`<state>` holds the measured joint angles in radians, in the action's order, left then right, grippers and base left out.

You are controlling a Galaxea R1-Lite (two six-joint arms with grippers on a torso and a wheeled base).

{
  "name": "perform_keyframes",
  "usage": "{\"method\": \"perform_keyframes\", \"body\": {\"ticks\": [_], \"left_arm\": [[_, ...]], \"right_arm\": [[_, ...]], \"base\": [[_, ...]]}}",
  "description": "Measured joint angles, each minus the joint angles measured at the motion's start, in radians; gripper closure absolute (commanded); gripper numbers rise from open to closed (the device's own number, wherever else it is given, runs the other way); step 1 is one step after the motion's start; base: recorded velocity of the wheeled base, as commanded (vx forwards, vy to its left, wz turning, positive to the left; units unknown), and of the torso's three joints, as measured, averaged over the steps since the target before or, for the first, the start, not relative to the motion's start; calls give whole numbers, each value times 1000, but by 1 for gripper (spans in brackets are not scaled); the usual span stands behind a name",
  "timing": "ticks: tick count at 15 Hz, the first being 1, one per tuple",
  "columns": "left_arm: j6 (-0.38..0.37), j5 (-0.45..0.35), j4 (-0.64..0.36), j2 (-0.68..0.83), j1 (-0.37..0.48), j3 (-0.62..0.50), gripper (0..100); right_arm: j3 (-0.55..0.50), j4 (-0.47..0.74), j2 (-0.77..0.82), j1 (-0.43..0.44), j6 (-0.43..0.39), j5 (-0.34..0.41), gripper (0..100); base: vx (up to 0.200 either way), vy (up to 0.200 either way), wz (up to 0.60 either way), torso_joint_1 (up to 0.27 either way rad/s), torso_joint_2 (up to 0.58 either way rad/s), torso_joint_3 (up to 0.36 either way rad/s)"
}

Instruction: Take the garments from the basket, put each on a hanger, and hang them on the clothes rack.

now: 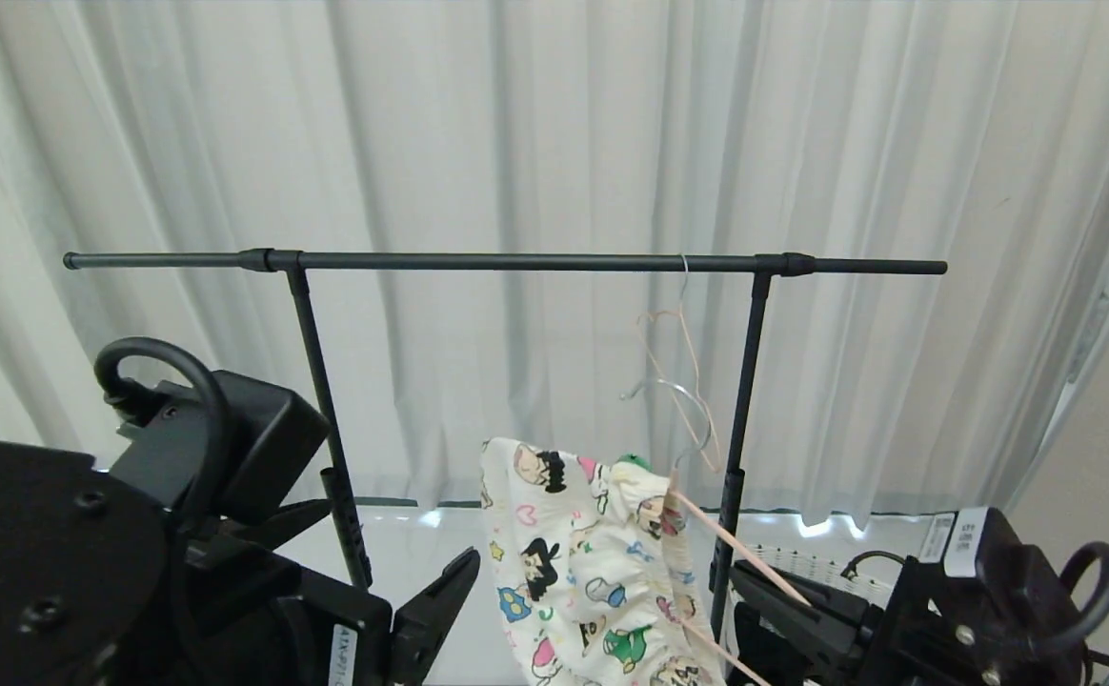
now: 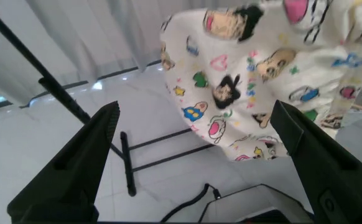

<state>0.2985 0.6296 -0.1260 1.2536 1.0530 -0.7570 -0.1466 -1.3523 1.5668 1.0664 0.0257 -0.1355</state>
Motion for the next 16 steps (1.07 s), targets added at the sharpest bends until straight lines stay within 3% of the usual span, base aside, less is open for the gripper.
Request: {"method": "perform_keyframes", "body": {"ticks": [2,3,6,8,9,12,16], "left_arm": [[-104,-158,0,-62,1,29,0],[-214,-305,-1,-108,-19,59,0],[-481,-528,5,-201,-192,135,0],[-595,-727,39,-219,-293,159,0],[-637,-790,59,-212,-324,166,0],[-721,-906,96,-160,-352,184,0],[-790,-999,223,-57,-356,226,0]], "right_arm": [[66,-37,-9,0,-56,127,100],[88,-41,-14,0,-74,161,100],[108,-45,-22,0,-92,222,100],[111,-48,-24,4,-130,266,100],[112,-60,-26,10,-149,281,100],[113,-86,-36,20,-225,351,100],[113,-87,-50,48,-255,367,100]], "base": [[0,0,0,0,0,0],[0,0,0,0,0,0],[0,0,0,0,0,0],[0,0,0,0,0,0],[0,0,0,0,0,0],[0,0,0,0,0,0],[0,0,0,0,0,0]]}}
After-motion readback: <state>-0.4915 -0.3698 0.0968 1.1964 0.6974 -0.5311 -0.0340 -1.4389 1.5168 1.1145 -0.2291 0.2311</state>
